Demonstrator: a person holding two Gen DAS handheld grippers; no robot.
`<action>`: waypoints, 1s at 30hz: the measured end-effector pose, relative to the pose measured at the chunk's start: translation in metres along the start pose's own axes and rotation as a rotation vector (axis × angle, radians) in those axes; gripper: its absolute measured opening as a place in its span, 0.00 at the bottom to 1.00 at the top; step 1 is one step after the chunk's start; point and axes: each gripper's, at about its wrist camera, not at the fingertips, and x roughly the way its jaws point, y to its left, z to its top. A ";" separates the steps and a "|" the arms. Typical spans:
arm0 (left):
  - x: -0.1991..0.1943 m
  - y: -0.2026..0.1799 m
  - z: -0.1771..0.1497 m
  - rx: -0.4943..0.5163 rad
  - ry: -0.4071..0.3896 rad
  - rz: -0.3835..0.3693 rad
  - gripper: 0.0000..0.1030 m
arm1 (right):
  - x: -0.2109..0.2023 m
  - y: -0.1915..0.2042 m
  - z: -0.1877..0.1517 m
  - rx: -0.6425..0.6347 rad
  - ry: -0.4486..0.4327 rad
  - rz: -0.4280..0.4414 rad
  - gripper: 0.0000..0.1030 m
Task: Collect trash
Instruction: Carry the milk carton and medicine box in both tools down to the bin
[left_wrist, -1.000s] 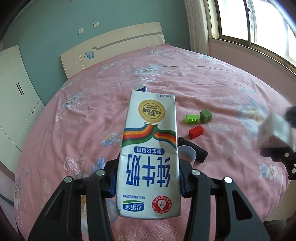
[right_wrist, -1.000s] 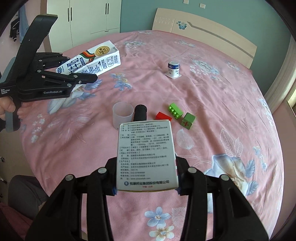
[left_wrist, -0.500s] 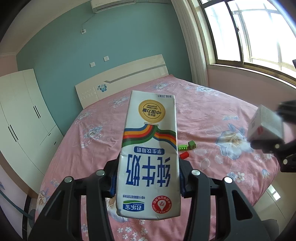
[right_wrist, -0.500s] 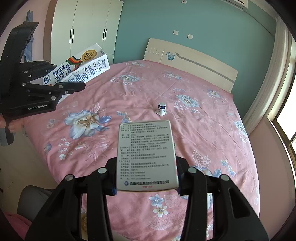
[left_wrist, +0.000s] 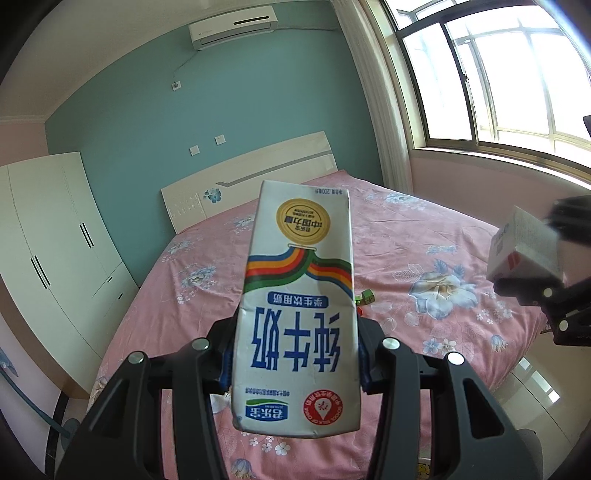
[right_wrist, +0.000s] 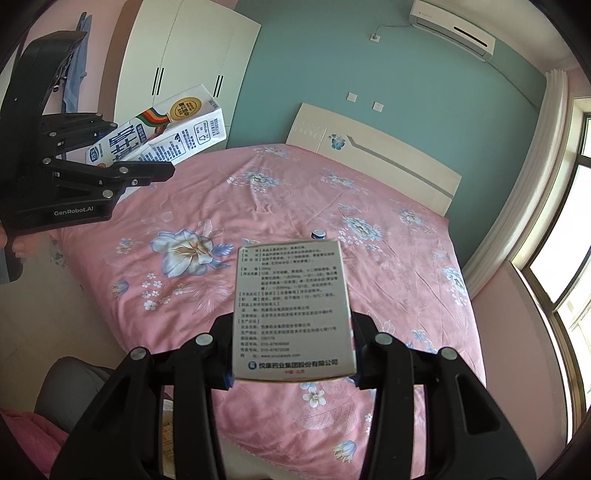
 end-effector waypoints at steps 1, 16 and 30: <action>-0.005 0.001 -0.002 -0.003 0.002 -0.002 0.49 | -0.002 0.002 -0.003 -0.001 0.004 0.002 0.43; 0.000 0.009 -0.075 -0.030 0.176 -0.060 0.49 | 0.020 0.039 -0.050 -0.024 0.113 0.078 0.43; 0.063 -0.030 -0.205 -0.046 0.491 -0.176 0.49 | 0.104 0.076 -0.139 0.077 0.326 0.242 0.43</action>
